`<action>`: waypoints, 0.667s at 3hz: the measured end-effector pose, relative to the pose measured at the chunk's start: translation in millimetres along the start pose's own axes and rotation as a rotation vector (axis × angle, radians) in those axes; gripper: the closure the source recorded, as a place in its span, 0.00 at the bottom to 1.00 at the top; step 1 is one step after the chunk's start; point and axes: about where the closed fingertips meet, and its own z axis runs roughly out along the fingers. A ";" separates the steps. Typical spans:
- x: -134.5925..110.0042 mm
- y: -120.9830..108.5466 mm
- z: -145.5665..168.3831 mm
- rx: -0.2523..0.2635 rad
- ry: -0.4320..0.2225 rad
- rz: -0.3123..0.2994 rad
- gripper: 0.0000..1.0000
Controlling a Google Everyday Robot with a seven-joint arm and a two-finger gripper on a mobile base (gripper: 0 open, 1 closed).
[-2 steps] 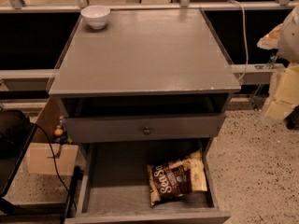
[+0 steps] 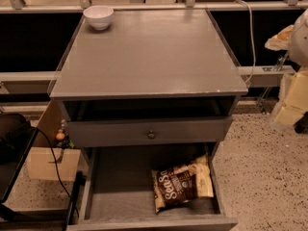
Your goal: Pick brown chip bag from top drawer and place on counter
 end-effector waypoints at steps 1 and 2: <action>-3.2 -1.7 14.8 -0.001 -0.112 -0.088 0.00; -9.1 -3.8 19.4 -0.044 -0.213 -0.233 0.00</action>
Offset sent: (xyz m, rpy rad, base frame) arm 0.0088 0.0095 -0.0217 0.0714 -0.1419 0.8712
